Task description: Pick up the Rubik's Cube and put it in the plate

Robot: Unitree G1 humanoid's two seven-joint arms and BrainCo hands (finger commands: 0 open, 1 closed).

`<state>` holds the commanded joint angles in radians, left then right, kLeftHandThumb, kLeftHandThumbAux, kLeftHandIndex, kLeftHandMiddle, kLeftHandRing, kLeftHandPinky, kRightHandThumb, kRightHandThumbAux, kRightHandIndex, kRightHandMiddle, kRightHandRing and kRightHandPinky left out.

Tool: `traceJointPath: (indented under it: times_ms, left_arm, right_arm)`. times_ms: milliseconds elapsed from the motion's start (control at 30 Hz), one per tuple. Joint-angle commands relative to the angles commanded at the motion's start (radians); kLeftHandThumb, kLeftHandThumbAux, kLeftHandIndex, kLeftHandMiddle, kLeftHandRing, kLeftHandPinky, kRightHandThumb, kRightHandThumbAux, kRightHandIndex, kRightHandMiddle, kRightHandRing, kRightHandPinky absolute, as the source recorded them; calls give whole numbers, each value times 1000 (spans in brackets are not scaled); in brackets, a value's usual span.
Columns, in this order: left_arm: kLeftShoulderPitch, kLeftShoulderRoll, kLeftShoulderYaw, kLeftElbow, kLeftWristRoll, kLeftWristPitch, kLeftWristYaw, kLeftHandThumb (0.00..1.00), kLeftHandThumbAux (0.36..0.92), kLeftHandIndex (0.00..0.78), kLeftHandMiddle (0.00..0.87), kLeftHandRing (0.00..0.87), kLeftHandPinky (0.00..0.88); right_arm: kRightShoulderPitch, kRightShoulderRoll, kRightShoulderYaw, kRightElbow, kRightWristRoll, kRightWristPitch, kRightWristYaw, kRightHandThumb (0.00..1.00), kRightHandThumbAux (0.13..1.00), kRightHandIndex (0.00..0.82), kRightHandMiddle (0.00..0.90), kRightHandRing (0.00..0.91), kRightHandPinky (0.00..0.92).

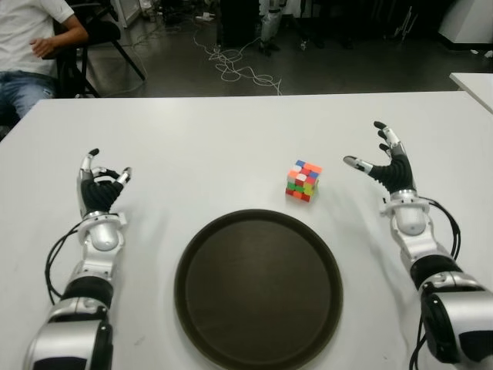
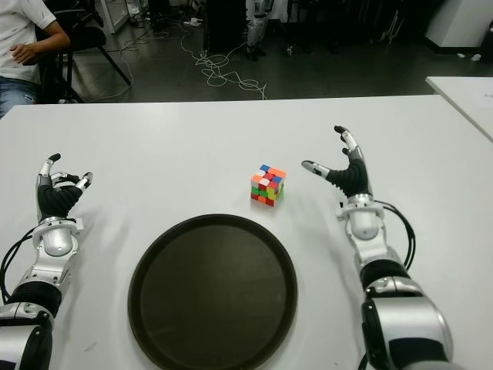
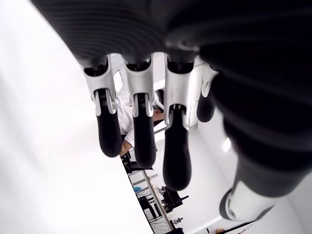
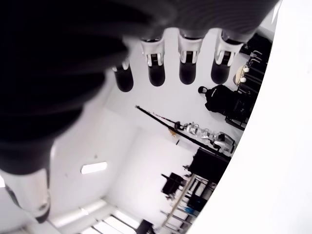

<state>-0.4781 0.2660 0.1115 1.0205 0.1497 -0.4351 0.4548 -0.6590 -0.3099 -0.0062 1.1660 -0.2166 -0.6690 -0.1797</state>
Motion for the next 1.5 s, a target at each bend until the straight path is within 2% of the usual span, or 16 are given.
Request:
traceJointPath:
  times_ms: [200,433,700,867,967,1067,1200,1400,1467,1500]
  left_arm:
    - [-2,-5,6,-1,-9,1,2,377,751,154,606,691,701]
    - [0,-4,3,-1,-4,-6,8,351,748,149,603,689,702]
    - [1,-4,3,-3,-5,-12,3,350,764,156,626,713,728]
    - [2,-4,-1,-4,0,-6,8,334,780,151,530,640,656]
    - [1,-5,-3,-5,3,-3,10,338,777,149,511,621,642]
    - [1,-7,-4,-7,5,-1,12,352,777,149,583,679,712]
    - [1,-9,-5,-9,6,3,16,366,791,145,610,693,715]
    - [-1,-12,-5,-12,5,14,16,326,796,133,646,724,745]
    - [-1,-13,-5,-13,4,19,16,309,790,130,647,726,741]
    - [-1,-13,-5,-13,4,20,16,305,787,133,655,733,750]
  right_arm:
    - [-14,-25,36,-19,-27,25,45,0,645,31,0,0,32]
    - [-31,-40,77,-63,-48,70,125,0,611,21,3,0,38]
    - [-41,-46,106,-92,-79,122,133,0,589,34,20,12,39]
    - [-50,-46,118,-100,-93,152,133,0,585,47,27,30,60]
    - [-53,-46,124,-105,-102,168,128,0,584,49,27,31,61]
    - [-60,-47,136,-110,-117,193,117,0,588,51,26,32,63]
    - [-70,-46,155,-121,-146,231,98,0,607,51,32,45,82]
    - [-77,-45,181,-146,-175,284,85,0,618,51,43,90,151]
    - [-81,-45,191,-159,-188,311,83,0,617,49,46,126,151]
    - [-82,-45,196,-165,-194,324,83,0,616,44,43,180,145]
